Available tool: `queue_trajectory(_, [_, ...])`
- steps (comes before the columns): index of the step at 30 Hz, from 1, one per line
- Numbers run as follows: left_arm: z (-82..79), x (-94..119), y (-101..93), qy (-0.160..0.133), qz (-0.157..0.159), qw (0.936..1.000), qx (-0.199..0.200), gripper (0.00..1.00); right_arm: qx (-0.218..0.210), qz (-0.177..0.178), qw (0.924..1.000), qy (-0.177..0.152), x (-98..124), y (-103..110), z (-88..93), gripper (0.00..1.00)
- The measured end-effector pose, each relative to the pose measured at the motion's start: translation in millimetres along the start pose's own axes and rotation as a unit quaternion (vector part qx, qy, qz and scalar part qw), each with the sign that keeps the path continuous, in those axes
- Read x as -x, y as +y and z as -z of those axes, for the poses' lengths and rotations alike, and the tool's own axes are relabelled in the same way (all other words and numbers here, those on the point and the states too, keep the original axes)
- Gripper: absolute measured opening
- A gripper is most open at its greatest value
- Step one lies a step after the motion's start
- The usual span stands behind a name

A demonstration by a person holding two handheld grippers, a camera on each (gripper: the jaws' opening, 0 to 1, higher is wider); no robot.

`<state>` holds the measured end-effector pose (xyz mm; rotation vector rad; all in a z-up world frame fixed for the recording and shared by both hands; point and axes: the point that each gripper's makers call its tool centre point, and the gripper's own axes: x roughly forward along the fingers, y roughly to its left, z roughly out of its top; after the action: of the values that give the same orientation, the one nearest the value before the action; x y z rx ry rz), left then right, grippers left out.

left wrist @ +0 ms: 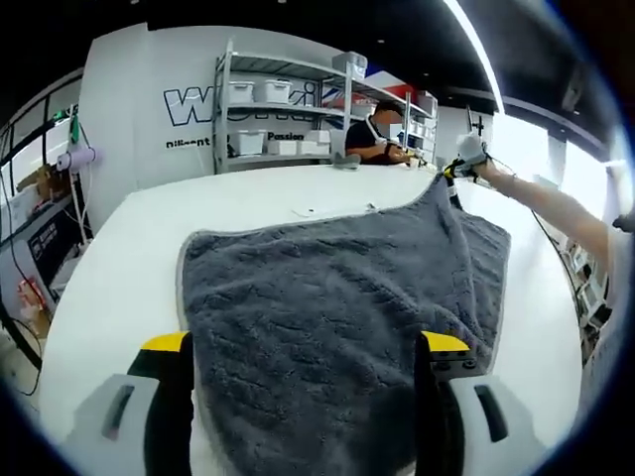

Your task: Fold the towel on the table until its edges align and the towel forms a compact rectangular stack.

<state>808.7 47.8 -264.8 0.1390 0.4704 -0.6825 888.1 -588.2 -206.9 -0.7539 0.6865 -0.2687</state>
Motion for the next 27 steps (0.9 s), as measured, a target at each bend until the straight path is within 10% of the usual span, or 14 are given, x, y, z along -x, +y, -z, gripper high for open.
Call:
queue_trajectory(16, [-6.1, 1.8, -4.3, -0.010, 0.007, 0.9999, 0.001, 0.97, -0.085, -0.062, 0.9936, -0.041, 52.9, -3.0, 12.5, 0.52])
queue_trajectory(27, [-11.0, 9.2, 1.6, -0.022, -0.002, 0.9997, 0.008, 0.97, -0.082, -0.240, 0.9627, -0.094, 150.9, 83.0, 31.3, 0.90])
